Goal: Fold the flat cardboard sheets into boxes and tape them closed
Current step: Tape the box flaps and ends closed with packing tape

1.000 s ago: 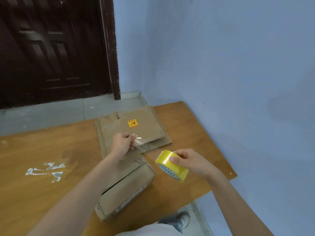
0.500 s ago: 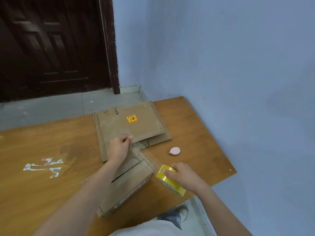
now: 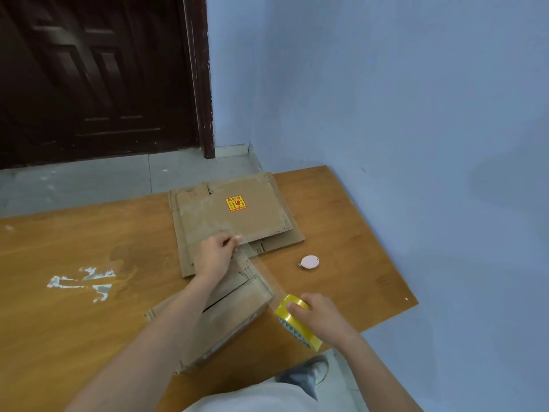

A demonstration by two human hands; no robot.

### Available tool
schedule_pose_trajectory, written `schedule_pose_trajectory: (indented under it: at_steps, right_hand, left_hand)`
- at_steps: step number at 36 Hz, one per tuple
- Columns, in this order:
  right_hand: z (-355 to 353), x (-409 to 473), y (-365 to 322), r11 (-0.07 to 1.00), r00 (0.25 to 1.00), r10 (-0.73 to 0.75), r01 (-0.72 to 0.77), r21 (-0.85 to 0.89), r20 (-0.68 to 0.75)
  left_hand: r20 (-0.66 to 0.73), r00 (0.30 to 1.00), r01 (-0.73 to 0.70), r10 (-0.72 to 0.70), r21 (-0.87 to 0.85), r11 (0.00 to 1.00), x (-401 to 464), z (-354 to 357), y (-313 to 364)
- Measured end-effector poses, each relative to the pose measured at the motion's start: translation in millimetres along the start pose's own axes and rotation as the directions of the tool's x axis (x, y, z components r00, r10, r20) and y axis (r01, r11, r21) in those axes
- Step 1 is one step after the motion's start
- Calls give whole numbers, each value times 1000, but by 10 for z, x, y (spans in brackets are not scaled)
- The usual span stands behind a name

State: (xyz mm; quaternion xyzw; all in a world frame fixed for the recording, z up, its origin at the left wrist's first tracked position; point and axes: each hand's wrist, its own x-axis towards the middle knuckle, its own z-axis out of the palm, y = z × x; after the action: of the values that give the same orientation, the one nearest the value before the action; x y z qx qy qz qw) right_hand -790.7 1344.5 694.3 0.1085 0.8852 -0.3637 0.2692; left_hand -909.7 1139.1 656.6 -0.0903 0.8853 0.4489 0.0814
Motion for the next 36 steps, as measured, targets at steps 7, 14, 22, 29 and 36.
schedule_pose_trajectory:
  at_steps: [7, 14, 22, 29, 36]
  right_hand:
    - [88, 65, 11, 1000, 1000, -2, 1, -29, -17]
    - [163, 120, -30, 1000, 1000, -21, 21, -13, -21]
    - [255, 172, -40, 999, 999, -42, 42, 34, -19]
    - [305, 190, 4, 995, 997, -78, 79, 55, -21]
    - [314, 146, -21, 993, 994, -99, 102, 67, -43]
  left_hand:
    - [41, 994, 93, -97, 84, 992, 45, 13, 6]
    - [202, 927, 296, -316, 124, 947, 146, 17, 33]
    - [368, 802, 345, -471, 358, 868, 217, -61, 109]
    - [433, 735, 496, -523, 183, 849, 215, -28, 38]
    - [224, 889, 362, -400, 191, 912, 194, 18, 23]
